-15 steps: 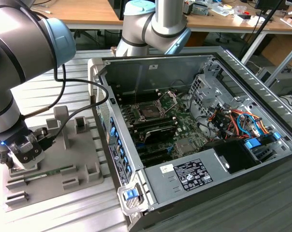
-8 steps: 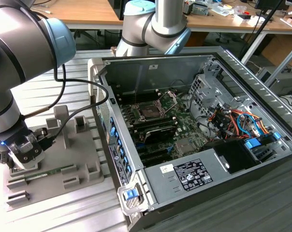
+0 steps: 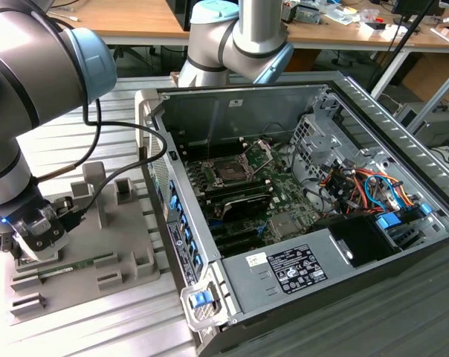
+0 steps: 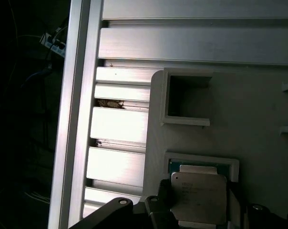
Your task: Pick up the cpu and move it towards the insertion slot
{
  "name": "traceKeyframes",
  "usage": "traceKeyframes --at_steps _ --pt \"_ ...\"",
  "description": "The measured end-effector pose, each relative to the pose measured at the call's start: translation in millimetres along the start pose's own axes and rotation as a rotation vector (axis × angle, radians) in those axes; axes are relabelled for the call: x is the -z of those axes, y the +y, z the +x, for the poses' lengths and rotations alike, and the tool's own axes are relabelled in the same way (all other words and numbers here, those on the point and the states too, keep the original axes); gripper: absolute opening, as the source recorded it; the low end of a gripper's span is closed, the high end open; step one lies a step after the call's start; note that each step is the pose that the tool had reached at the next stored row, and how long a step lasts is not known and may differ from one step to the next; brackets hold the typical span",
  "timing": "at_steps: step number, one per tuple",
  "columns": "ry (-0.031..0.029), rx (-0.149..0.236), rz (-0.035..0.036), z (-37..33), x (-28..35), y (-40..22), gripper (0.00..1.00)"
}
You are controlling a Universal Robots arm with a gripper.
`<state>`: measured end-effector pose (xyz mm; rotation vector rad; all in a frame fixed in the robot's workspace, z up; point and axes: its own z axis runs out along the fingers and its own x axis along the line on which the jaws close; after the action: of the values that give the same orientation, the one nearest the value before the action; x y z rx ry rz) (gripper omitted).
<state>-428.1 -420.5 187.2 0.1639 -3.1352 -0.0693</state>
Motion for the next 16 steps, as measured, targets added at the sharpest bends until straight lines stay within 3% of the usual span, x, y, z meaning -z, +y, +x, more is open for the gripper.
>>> traceKeyframes --at_steps 7,16 --pt "-0.0002 0.0 -0.0004 0.0 0.0 0.0 0.55" --pt "-0.0004 0.0 -0.0044 0.0 4.7 0.2 0.55"
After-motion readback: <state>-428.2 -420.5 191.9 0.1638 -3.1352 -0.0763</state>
